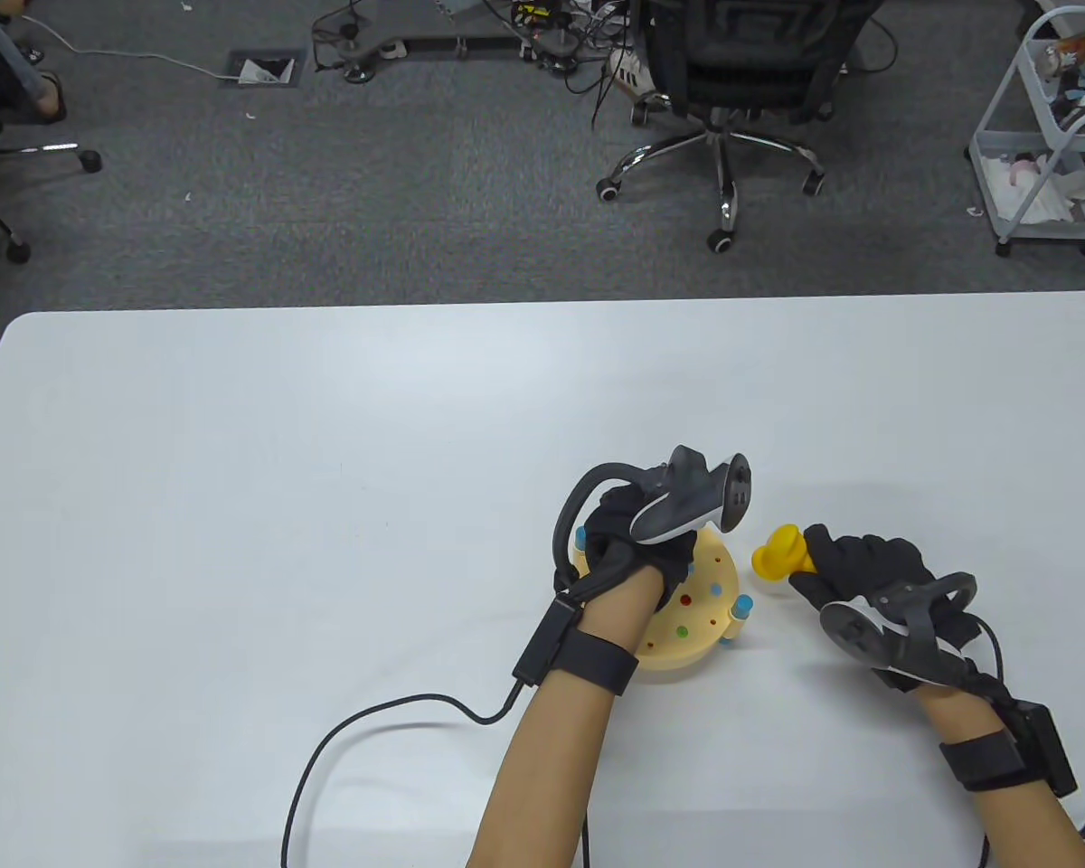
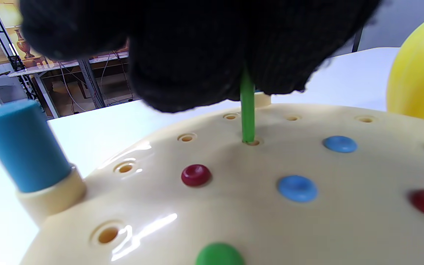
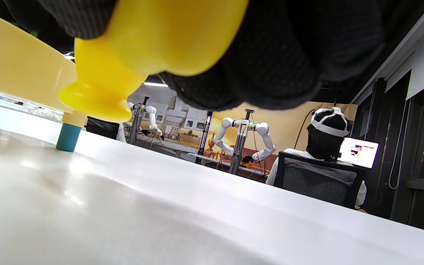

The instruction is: Hammer toy nails into tap bench

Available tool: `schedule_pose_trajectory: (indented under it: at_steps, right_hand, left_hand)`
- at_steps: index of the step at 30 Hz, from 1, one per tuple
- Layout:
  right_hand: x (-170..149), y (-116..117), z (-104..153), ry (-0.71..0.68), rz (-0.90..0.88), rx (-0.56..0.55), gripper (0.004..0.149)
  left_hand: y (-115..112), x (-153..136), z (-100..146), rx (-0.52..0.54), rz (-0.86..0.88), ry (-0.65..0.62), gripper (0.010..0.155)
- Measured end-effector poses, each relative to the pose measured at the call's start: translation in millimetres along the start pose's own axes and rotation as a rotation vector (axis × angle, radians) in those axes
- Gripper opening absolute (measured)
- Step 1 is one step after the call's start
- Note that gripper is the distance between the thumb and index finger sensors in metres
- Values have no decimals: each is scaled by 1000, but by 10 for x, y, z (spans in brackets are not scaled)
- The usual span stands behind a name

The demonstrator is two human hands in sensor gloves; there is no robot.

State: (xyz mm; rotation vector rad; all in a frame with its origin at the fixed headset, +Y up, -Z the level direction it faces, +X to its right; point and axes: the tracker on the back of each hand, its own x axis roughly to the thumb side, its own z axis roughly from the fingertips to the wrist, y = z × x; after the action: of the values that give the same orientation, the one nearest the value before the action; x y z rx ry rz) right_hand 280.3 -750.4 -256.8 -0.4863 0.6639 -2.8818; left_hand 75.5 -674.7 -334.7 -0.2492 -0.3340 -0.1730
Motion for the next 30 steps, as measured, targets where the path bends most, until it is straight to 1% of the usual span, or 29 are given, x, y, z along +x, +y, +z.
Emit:
schedule_pose_trajectory:
  at_steps: [30]
  right_hand:
    - [4, 10, -3, 2, -1, 5, 65]
  left_hand:
    - [-21, -15, -31, -19, 32, -19, 42]
